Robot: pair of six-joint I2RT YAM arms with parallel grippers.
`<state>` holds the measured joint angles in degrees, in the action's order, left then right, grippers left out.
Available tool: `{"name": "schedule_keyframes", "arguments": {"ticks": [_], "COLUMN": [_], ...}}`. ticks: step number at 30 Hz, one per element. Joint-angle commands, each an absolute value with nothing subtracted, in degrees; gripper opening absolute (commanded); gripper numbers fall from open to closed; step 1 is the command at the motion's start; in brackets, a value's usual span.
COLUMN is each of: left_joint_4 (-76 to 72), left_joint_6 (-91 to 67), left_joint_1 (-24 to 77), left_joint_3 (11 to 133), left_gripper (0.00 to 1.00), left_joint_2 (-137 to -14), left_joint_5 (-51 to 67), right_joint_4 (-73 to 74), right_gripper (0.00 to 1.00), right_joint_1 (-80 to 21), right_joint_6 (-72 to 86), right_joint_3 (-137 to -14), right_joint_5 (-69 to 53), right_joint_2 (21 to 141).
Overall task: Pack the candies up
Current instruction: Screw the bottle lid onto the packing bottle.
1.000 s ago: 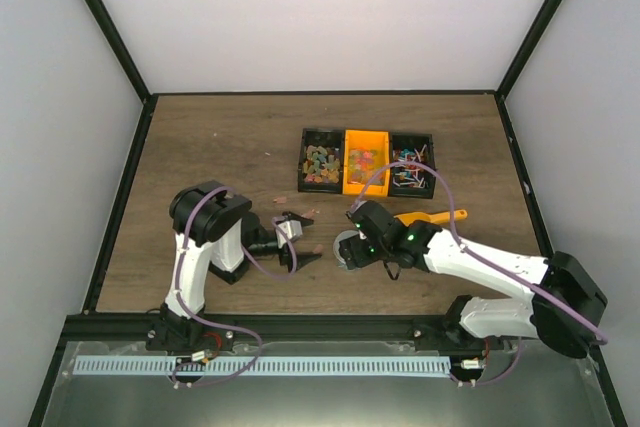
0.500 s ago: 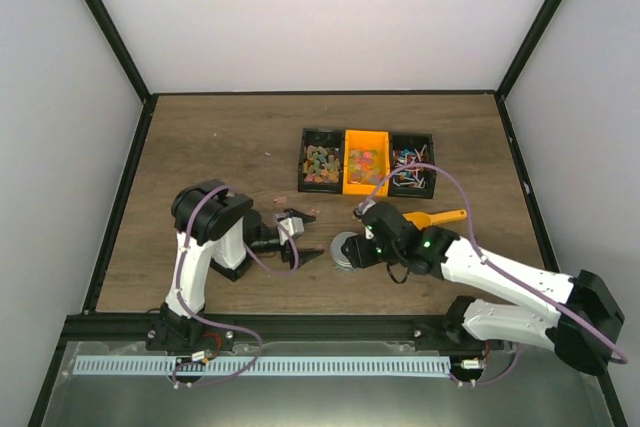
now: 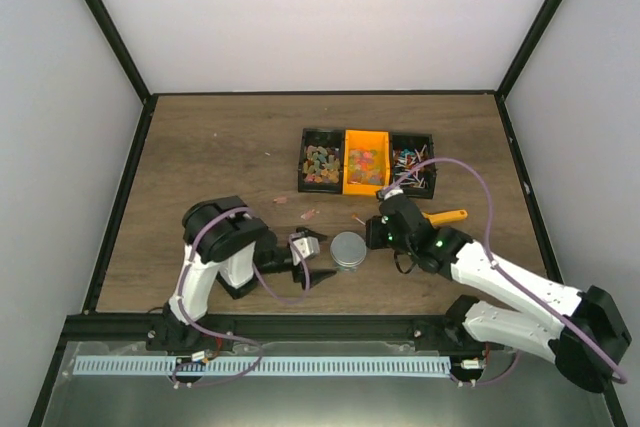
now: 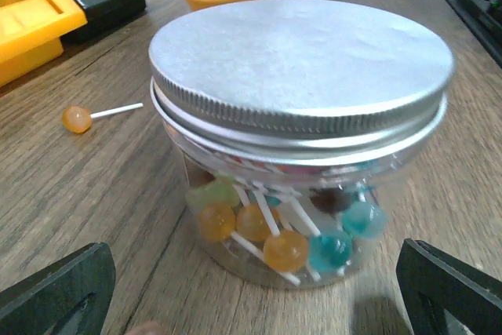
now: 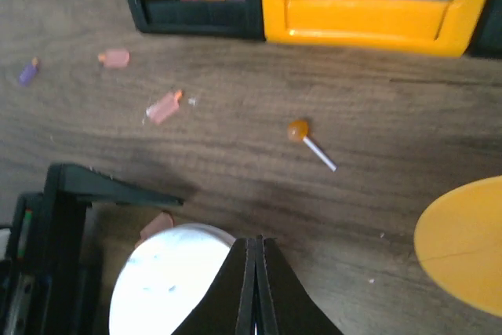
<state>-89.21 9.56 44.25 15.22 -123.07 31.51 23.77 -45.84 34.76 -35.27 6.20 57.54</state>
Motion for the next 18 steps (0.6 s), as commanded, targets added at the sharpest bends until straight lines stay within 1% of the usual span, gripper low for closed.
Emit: {"name": "schedule_keyframes", "arguments": {"ticks": [1,2,4,5,6,7,14,18], "left_joint_4": [-101.7,-101.7,-101.7,-101.7,-101.7,-101.7,-101.7,-101.7], "left_joint_6": [-12.8,-12.8,-11.5,-10.8,-10.6,-10.7,-13.5,-13.5], "left_joint_1": [48.4,49.4,52.2,53.0,53.3,53.3,53.7,53.8], "left_joint_3": [12.5,12.8,12.3,12.0,11.8,11.8,15.3,15.1], "left_gripper": [1.0,1.0,1.0,1.0,1.0,1.0,1.0,1.0], "left_joint_2": [-131.8,-132.3,-132.5,-132.5,-132.6,-132.7,-135.1,-135.0], "left_joint_5": [26.4,24.7,18.8,16.7,15.9,15.9,16.6,15.9], "right_joint_4": [13.7,12.6,9.7,8.9,8.5,8.5,4.5,2.9], "right_gripper": [0.01,0.01,0.05,0.05,0.03,0.01,0.01,0.01], "right_joint_1": [-44.3,-44.0,-42.7,-41.8,-41.1,-40.5,-39.2,-35.6], "right_joint_6": [36.8,37.5,37.5,37.1,36.7,36.5,34.5,33.8], "right_joint_3": [-31.2,-30.0,-28.3,-28.0,-28.1,-28.3,-27.9,-27.3], "right_joint_5": [11.1,10.7,8.3,6.2,4.7,3.9,1.1,-0.6], "right_joint_2": [52.7,51.5,50.1,50.4,51.2,52.3,59.8,63.1]}}
